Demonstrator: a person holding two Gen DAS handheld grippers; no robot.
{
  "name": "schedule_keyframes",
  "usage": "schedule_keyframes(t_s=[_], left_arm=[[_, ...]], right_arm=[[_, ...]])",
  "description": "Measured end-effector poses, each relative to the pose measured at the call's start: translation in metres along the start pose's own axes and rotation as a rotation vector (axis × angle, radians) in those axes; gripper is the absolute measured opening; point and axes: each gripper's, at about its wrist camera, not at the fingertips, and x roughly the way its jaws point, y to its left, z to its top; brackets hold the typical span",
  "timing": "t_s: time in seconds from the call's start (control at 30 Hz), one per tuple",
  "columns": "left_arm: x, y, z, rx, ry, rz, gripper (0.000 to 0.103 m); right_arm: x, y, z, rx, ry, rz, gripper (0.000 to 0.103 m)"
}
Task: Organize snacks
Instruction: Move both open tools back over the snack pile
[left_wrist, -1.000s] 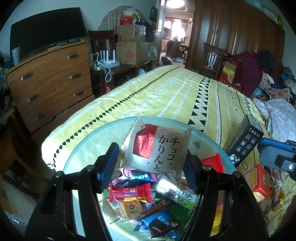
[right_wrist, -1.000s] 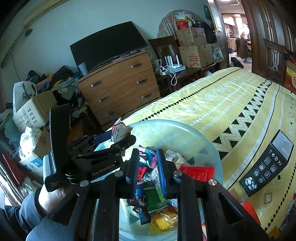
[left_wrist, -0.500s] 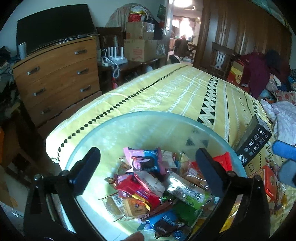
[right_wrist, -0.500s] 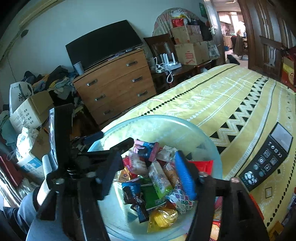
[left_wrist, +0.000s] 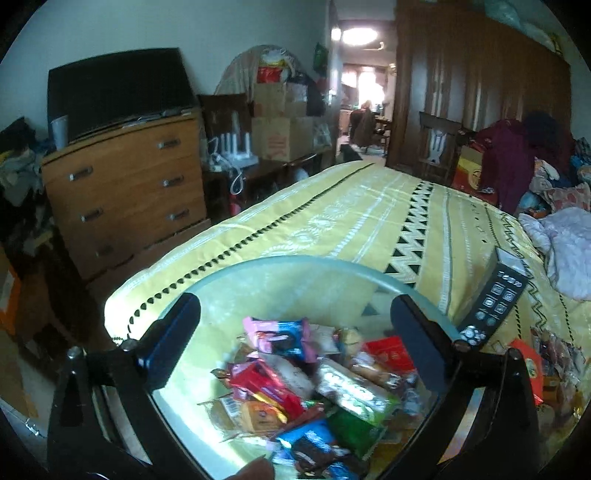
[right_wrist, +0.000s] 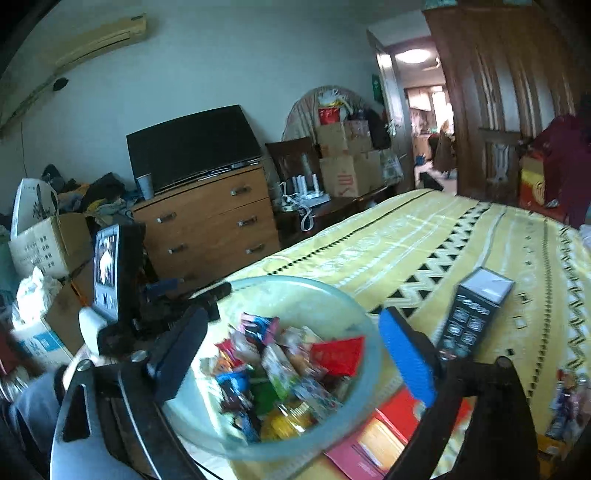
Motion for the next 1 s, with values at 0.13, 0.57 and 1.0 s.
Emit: schedule_keyframes(t_s=[0.13, 0.57, 1.0], left_arm=[[-0.012, -0.023, 0.000, 0.029, -0.019, -0.041, 0.103], [-0.050, -0.112, -0.008, 0.146, -0.050, -0.189, 0.103], [-0.101, -0.264, -0.067, 0.383, 0.008, -0.560, 0.103]], right_arm=[[-0.046, -0.007, -0.013, -0.035, -0.062, -0.108, 0.103], [-0.147, -0.085, -0.088, 0.114, -0.019, -0.438, 0.103], [-0.225, -0.223, -0.199, 0.482, 0.138, -0.576, 0.090]])
